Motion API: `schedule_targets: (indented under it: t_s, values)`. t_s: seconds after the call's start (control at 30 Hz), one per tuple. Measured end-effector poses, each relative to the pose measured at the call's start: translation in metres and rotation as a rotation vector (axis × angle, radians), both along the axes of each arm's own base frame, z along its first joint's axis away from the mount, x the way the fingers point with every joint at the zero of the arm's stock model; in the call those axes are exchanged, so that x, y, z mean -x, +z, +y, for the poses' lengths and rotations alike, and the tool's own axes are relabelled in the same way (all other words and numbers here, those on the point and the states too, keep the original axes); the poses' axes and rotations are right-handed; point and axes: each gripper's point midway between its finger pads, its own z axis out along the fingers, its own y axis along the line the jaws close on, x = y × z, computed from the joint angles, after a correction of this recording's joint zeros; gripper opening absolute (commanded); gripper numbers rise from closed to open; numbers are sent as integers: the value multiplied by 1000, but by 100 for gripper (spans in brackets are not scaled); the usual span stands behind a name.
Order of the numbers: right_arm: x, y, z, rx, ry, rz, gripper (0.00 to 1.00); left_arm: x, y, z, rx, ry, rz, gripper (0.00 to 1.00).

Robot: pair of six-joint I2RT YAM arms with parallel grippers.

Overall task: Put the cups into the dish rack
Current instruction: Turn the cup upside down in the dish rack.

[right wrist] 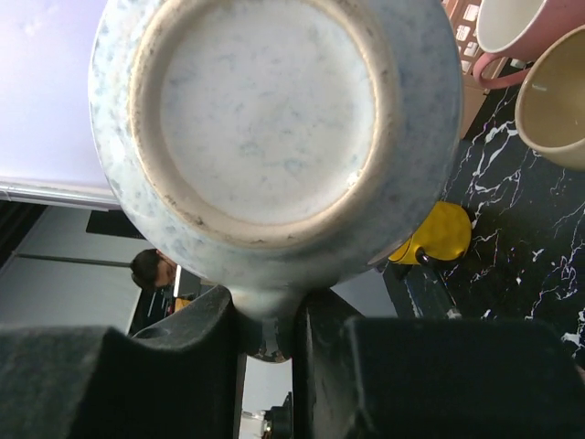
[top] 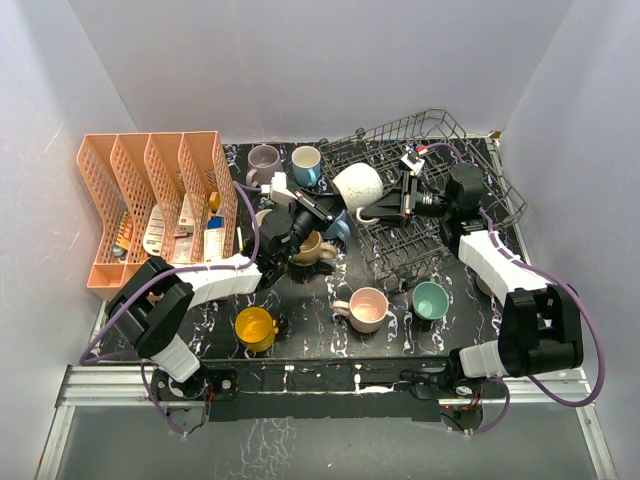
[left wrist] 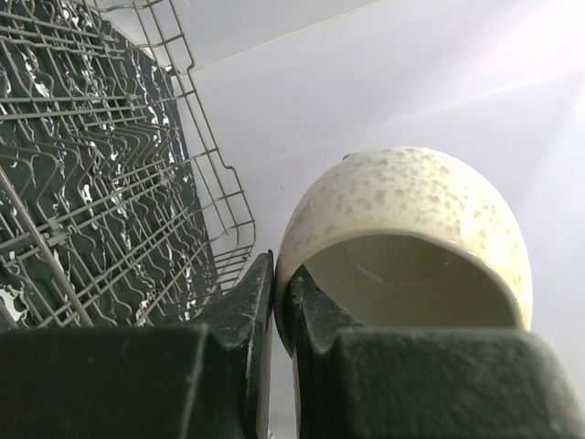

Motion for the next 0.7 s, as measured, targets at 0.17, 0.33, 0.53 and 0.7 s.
schedule_targets:
  t_s: [0.17, 0.33, 0.53, 0.7]
  values:
    - [0, -1, -1, 7, 1, -33, 8, 0, 2, 0, -26, -5, -45, 39]
    - [0, -9, -8, 12, -8, -28, 8, 13, 7, 4, -17, -24, -90, 63]
    - [-11, -20, -31, 25, -101, -27, 8, 39, 12, 28, -19, -27, -110, 68]
    - [-23, -22, -59, 59, -202, -92, 8, 61, 17, 50, -35, -29, -132, 76]
